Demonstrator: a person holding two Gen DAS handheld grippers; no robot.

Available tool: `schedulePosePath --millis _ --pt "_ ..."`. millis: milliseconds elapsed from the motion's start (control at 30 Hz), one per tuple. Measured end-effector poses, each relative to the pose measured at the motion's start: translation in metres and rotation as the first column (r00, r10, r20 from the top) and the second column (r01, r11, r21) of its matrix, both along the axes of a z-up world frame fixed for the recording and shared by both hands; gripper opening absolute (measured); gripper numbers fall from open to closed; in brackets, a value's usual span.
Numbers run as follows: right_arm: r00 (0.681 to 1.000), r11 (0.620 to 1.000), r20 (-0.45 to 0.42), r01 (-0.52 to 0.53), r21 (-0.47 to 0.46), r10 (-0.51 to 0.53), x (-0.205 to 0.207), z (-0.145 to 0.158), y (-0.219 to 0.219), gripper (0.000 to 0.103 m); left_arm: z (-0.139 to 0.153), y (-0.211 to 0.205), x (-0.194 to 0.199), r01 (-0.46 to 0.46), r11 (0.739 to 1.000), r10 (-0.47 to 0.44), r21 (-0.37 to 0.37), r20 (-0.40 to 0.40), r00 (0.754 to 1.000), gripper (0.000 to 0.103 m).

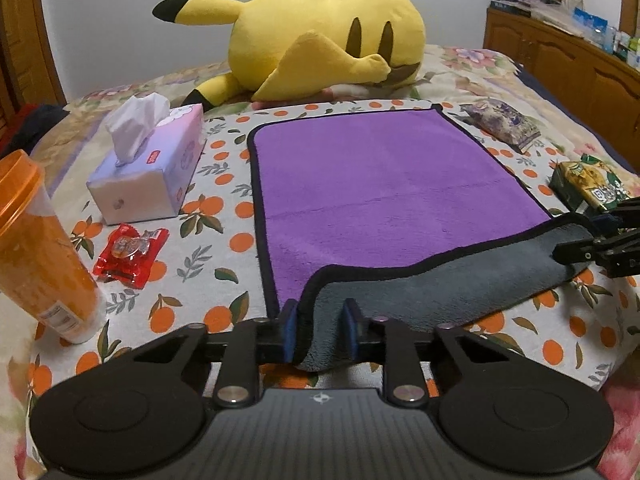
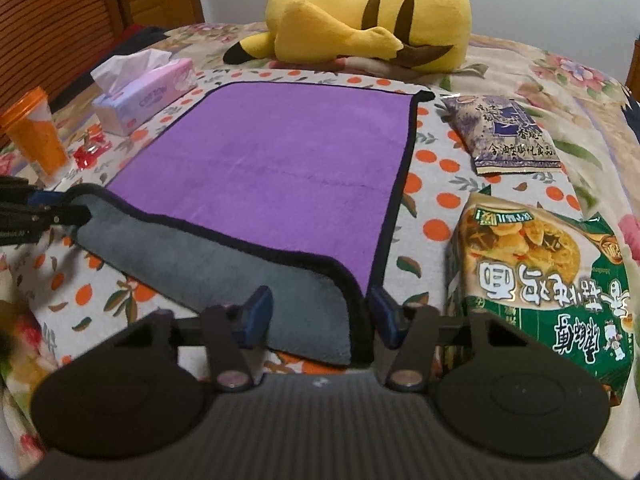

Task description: Fold towel

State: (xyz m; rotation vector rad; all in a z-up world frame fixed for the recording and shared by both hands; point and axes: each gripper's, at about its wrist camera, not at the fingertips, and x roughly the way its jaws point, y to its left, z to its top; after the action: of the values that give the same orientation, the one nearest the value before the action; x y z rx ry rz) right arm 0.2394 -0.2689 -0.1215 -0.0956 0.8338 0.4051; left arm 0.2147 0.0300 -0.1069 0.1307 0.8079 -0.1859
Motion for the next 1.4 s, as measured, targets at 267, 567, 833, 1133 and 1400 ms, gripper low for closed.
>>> schedulePosePath --millis 267,567,833,1133,1400 --pt "1.000 1.000 0.018 -0.009 0.014 0.009 0.000 0.002 -0.003 0.021 0.009 -0.004 -0.005 0.011 1.000 -0.010 -0.020 0.055 0.998 0.008" --pt "0.998 0.999 0.058 0.003 0.039 -0.005 -0.001 0.007 -0.007 0.005 0.019 -0.004 -0.009 0.008 0.999 -0.004 -0.036 0.106 0.994 0.007" --pt "0.993 0.998 0.118 0.007 0.070 -0.015 -0.002 0.017 -0.010 0.005 0.030 -0.004 -0.013 -0.005 0.999 0.011 -0.042 0.160 0.987 0.007" --pt "0.986 0.998 0.168 0.001 0.068 -0.013 -0.002 0.023 -0.010 0.005 0.036 -0.004 -0.014 -0.009 0.999 0.017 -0.043 0.191 0.981 0.007" --pt "0.979 0.997 0.204 -0.008 0.074 -0.008 0.003 0.026 -0.009 0.005 0.037 -0.006 -0.010 -0.011 0.999 0.017 -0.033 0.207 0.978 0.006"
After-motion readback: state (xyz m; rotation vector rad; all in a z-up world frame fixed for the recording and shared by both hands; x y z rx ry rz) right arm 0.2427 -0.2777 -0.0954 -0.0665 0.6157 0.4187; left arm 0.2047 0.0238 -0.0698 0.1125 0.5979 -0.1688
